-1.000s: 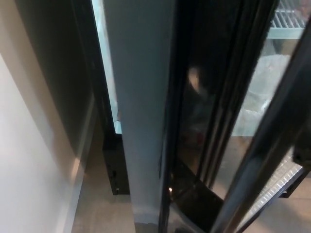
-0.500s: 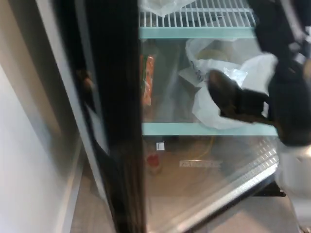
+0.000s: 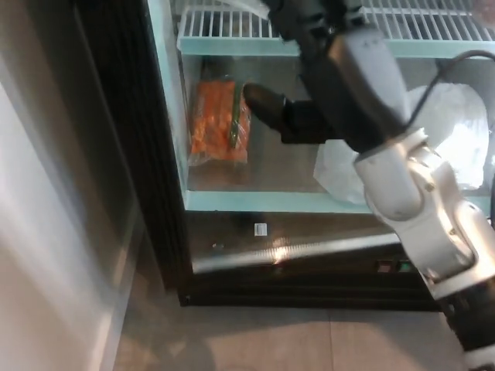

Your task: The robot stands in front of a refrigerator with an opened door and closes the door by swing its right hand at the door

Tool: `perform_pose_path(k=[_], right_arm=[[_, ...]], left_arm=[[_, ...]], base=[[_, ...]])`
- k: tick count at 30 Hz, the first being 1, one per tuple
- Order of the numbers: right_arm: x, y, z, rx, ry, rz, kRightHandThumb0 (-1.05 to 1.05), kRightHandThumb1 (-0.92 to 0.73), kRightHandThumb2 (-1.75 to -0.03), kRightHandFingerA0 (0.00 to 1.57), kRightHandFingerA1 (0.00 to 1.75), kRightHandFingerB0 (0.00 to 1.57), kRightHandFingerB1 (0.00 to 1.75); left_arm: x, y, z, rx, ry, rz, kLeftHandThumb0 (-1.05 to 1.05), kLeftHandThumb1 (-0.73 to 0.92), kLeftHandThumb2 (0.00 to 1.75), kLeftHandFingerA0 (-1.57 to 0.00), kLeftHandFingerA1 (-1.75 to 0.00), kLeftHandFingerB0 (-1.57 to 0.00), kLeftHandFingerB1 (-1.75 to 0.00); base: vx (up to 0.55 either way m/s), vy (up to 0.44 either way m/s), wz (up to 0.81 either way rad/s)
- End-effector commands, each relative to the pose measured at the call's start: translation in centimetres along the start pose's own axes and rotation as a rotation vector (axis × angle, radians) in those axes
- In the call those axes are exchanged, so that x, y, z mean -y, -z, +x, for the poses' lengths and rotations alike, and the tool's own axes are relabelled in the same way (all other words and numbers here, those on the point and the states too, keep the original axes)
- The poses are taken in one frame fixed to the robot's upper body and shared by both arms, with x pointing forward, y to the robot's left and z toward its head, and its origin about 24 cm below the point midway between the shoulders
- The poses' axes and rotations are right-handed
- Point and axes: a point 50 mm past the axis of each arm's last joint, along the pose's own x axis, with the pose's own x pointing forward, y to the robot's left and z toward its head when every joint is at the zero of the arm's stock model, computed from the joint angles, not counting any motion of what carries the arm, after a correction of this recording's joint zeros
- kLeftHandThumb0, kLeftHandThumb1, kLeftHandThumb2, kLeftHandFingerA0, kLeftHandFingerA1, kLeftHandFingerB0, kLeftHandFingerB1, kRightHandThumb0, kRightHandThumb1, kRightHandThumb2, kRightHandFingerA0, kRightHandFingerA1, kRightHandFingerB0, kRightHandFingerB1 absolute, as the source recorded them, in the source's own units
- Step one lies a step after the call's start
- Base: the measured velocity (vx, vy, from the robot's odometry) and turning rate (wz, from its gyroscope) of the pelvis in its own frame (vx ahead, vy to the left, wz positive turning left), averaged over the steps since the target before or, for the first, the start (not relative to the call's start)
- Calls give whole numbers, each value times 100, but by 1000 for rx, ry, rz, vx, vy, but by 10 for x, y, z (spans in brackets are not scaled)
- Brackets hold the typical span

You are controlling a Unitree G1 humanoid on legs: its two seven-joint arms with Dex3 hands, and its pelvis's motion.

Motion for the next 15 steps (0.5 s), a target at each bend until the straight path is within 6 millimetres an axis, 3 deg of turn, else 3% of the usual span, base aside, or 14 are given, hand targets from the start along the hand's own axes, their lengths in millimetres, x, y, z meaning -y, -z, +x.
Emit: perform_pose_path(k=[1,3,4,8,9,11,14,15], right_arm=[[-45,106,-45,-450,-635,-462,-85,-73,-104,8,24,10,29],[-44,110,-51,-460,-634,-456,-85,-73,-104,8,24,10,29],[-44,111,-52,-459,-638,-457,-75,-86,-68,10,22,10,23],[-43,114,-54,-460,-644,-460,-75,-86,-68,10,22,10,23],[-47,114,-61,-451,-659,-437,-71,-66,-102,2,29,5,34],[-53,114,-76,-436,-685,-393,-79,-69,-101,5,24,10,30],[-54,116,-80,-435,-695,-381,-79,-69,-101,5,24,10,30],[-64,108,-102,-419,-660,-275,-71,-67,-102,1,31,6,34]], left_arm=[[-13,-1,-2,22,7,34,-54,82,65,-34,-33,-29,-30],[-13,-1,-1,19,8,34,-54,82,65,-34,-33,-29,-30],[-13,-1,-1,19,7,35,-54,83,65,-35,-33,-29,-30],[-14,-2,-1,19,5,38,-54,83,65,-35,-33,-29,-30],[-14,-3,-1,20,5,37,-54,82,65,-35,-34,-30,-31],[-14,-4,0,23,6,38,-54,82,65,-36,-34,-31,-31],[-14,-4,0,26,9,41,-54,82,65,-36,-34,-31,-31],[-15,-5,0,29,9,44,-61,70,99,-33,-50,-24,-45]], base=[[0,0,0],[0,0,0],[0,0,0],[0,0,0],[0,0,0],[0,0,0],[0,0,0],[0,0,0]])
